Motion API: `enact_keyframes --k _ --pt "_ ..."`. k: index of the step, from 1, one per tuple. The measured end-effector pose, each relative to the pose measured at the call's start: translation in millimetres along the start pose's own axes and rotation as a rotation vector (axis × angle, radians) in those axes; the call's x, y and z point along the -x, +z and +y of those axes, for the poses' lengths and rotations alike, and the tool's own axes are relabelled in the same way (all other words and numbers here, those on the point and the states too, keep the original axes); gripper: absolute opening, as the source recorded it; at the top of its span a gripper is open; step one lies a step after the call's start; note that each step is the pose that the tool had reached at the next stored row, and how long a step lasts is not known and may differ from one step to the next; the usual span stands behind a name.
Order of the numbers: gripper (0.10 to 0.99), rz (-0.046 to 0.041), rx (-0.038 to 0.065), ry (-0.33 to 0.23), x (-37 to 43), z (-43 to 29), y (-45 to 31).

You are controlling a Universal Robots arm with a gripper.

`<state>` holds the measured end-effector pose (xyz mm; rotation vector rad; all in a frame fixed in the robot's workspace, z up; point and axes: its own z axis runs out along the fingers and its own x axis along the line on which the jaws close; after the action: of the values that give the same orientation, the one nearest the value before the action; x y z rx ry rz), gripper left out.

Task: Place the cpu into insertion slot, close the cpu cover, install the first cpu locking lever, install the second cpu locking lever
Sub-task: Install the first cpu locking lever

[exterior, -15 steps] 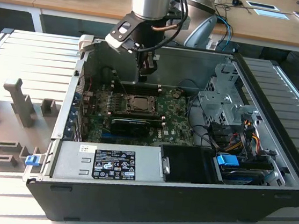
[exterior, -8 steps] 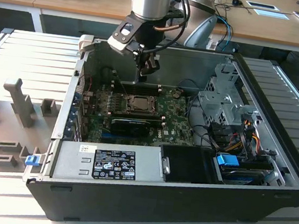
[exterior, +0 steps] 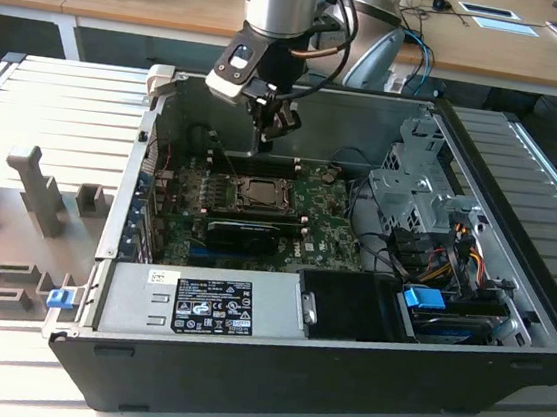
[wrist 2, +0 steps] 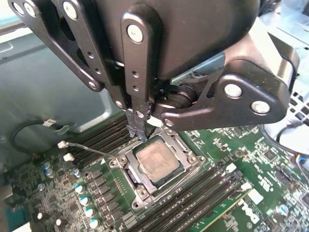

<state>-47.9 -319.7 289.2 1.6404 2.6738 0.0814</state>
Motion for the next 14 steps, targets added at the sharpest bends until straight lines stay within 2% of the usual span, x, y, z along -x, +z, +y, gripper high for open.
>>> enact_keyframes --k 6,14 --pt "0.106 0.0054 -0.003 -0.116 0.0 0.0 0.0" --pt "0.106 0.0097 -0.005 -0.211 0.0 0.0 0.0"
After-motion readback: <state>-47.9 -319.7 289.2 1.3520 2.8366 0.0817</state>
